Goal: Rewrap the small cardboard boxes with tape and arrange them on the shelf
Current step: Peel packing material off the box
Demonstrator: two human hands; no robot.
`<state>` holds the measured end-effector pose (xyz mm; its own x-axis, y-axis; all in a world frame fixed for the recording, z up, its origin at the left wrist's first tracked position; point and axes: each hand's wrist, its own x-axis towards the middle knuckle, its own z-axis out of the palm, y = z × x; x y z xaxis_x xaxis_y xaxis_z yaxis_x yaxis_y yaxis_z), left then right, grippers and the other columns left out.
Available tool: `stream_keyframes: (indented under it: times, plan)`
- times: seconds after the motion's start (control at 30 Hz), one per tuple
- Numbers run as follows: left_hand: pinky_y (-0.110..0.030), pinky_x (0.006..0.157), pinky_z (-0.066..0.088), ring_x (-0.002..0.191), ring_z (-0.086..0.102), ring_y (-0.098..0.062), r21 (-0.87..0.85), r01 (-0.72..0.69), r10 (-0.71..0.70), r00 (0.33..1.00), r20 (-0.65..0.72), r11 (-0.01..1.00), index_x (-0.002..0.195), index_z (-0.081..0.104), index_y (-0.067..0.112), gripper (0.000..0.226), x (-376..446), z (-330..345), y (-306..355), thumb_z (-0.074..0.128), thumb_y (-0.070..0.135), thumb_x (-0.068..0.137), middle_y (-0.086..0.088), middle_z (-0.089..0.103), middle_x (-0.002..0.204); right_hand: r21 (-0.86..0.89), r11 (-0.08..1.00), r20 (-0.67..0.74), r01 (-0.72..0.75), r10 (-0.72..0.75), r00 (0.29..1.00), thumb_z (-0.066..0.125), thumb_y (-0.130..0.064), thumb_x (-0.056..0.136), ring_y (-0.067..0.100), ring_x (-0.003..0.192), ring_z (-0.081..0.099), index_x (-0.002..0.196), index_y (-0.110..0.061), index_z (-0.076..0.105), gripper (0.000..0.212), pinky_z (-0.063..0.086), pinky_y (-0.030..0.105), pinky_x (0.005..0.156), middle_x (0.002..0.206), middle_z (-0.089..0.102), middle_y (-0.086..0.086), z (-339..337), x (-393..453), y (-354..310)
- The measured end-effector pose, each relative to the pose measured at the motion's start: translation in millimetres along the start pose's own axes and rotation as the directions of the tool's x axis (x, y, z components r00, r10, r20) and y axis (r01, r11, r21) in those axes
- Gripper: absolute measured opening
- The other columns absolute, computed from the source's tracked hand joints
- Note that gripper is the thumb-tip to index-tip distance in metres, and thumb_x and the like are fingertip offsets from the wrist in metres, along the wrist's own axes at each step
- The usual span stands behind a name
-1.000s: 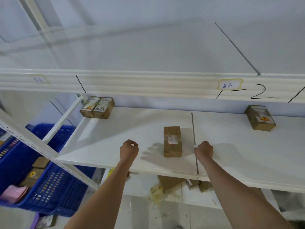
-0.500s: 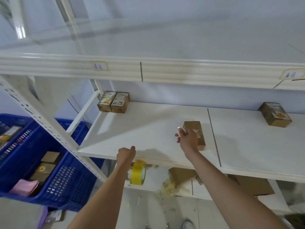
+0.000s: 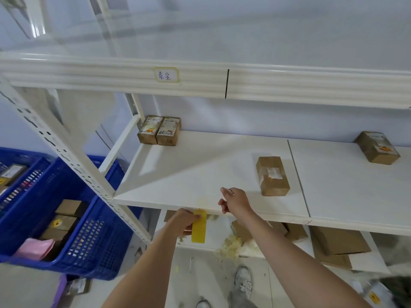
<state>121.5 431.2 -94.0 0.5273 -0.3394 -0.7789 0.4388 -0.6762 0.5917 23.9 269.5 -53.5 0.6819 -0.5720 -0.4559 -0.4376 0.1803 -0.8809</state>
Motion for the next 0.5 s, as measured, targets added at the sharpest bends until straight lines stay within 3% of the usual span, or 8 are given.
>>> stream_keyframes:
  times: [0.1,0.17,0.27,0.33,0.4,0.5]
  plan:
    - [-0.036,0.082,0.060,0.087,0.067,-0.025,-0.066,0.028,-0.023,0.998,0.064,0.997,0.112,0.061,0.012,0.022,6.6,-2.5,-3.7,0.069,0.023,0.096,-0.011,0.068,0.099,-0.061,0.997,0.025,-0.056,0.058,0.998,0.045,-0.032,0.107,0.011,0.050,0.044,0.083,-0.010,0.044,0.032,0.037,0.023,0.048,0.071,0.049,0.007,1.0,4.8,-2.9]
    - [-0.042,0.095,0.057,0.094,0.068,-0.028,-0.108,0.055,-0.047,0.996,0.075,0.993,0.120,0.061,0.014,0.031,4.5,-5.7,-3.6,0.069,0.024,0.093,-0.014,0.068,0.108,-0.047,0.996,0.079,-0.071,0.075,0.994,0.042,-0.029,0.108,0.014,0.056,0.042,0.084,-0.010,0.044,0.030,0.039,0.026,0.052,0.075,0.047,0.008,3.9,8.2,-3.4]
    - [-0.044,0.095,0.057,0.103,0.069,-0.032,-0.144,0.090,-0.079,0.994,0.080,0.985,0.112,0.060,0.010,0.032,4.0,-6.8,-1.2,0.072,0.026,0.088,-0.016,0.068,0.116,0.019,0.996,0.128,-0.084,0.081,0.989,0.042,-0.011,0.106,0.020,0.064,0.057,0.097,-0.002,0.058,0.021,0.056,0.031,0.064,0.087,0.062,0.013,10.4,11.2,0.3]
    - [-0.042,0.095,0.057,0.099,0.070,-0.031,-0.124,0.100,-0.092,0.994,0.066,0.987,0.100,0.059,0.011,0.022,1.0,-4.8,1.2,0.068,0.028,0.090,-0.013,0.067,0.111,0.014,0.998,0.114,-0.067,0.065,0.991,0.047,-0.009,0.104,0.022,0.070,0.064,0.103,0.005,0.063,0.022,0.061,0.033,0.072,0.089,0.067,0.014,12.2,11.9,2.8]
    - [-0.042,0.096,0.056,0.091,0.067,-0.030,-0.105,0.103,-0.099,0.994,0.043,0.989,0.094,0.056,0.013,0.019,0.5,-2.5,3.2,0.063,0.030,0.092,-0.010,0.063,0.102,-0.029,0.999,0.098,-0.030,0.033,0.995,0.053,-0.015,0.101,0.019,0.065,0.059,0.095,0.004,0.066,0.024,0.058,0.031,0.071,0.083,0.065,0.011,12.4,12.7,4.7]
    - [-0.045,0.094,0.057,0.095,0.072,-0.029,-0.075,0.097,-0.093,0.994,0.047,0.992,0.101,0.058,0.012,0.035,0.1,-1.1,4.1,0.059,0.046,0.095,-0.010,0.070,0.107,-0.087,0.996,0.098,-0.007,0.016,0.995,0.053,-0.019,0.100,0.015,0.058,0.046,0.089,-0.001,0.064,0.023,0.044,0.028,0.062,0.076,0.060,0.005,8.4,13.2,7.5]
